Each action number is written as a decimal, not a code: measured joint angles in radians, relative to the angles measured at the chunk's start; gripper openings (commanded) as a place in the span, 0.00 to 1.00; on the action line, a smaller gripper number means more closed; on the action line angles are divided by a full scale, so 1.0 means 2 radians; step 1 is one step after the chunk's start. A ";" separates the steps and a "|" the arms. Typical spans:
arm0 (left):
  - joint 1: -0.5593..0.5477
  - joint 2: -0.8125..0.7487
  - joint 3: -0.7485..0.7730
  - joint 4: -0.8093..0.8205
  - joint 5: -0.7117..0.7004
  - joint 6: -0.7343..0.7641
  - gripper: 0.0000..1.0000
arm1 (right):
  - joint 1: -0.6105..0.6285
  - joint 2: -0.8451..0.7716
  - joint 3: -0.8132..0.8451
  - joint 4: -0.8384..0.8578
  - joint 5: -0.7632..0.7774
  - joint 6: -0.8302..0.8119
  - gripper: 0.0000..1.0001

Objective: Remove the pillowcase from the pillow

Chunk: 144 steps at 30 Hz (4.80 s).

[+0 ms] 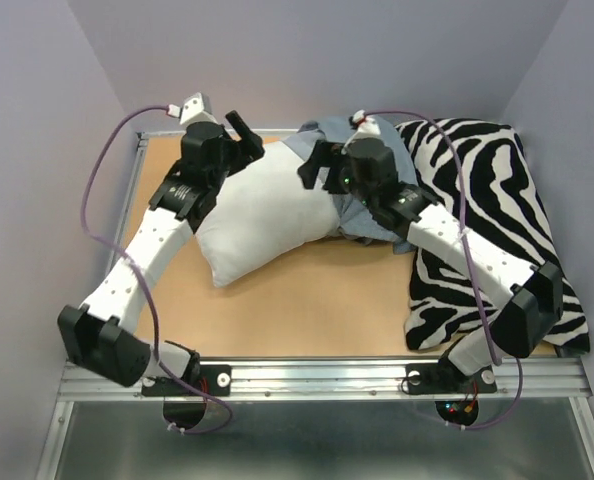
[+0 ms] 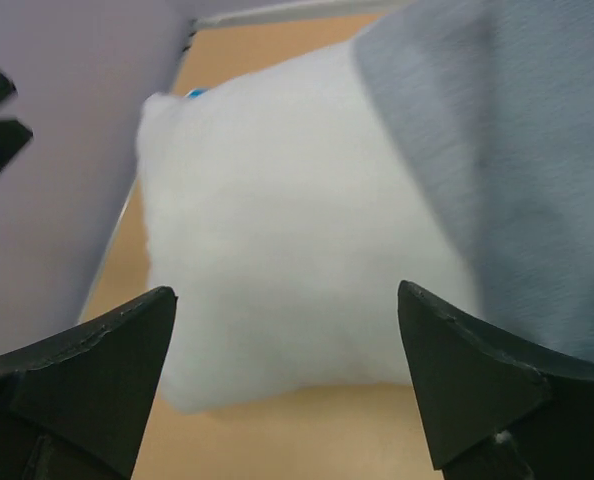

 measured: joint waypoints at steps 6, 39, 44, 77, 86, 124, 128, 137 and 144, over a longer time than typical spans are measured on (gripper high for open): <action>-0.001 0.097 -0.008 0.026 0.073 -0.047 0.99 | -0.108 -0.007 0.001 -0.025 0.028 -0.044 1.00; 0.059 0.216 -0.028 0.065 -0.027 -0.118 0.00 | -0.090 -0.058 -0.106 0.007 -0.096 -0.023 0.66; 0.066 0.203 -0.051 0.075 -0.042 -0.094 0.00 | -0.084 -0.016 -0.017 -0.032 -0.064 -0.038 0.79; 0.013 0.141 -0.129 0.150 -0.064 0.028 0.00 | -0.059 0.199 0.206 -0.035 -0.086 -0.138 0.99; -0.005 0.112 -0.155 0.151 -0.068 0.028 0.00 | -0.028 0.301 0.314 -0.090 0.046 -0.165 0.93; -0.012 -0.251 -0.233 -0.046 -0.087 0.005 0.00 | -0.200 0.333 0.359 -0.272 -0.005 -0.046 0.12; -0.012 -0.260 -0.220 -0.068 -0.088 0.004 0.00 | -0.229 0.327 0.353 -0.282 -0.056 -0.028 0.12; -0.013 -0.297 -0.169 -0.122 -0.069 0.005 0.00 | -0.249 0.327 0.353 -0.296 -0.129 0.000 0.09; -0.012 -0.304 -0.136 -0.159 -0.060 0.011 0.00 | -0.249 0.336 0.353 -0.298 -0.165 0.015 0.08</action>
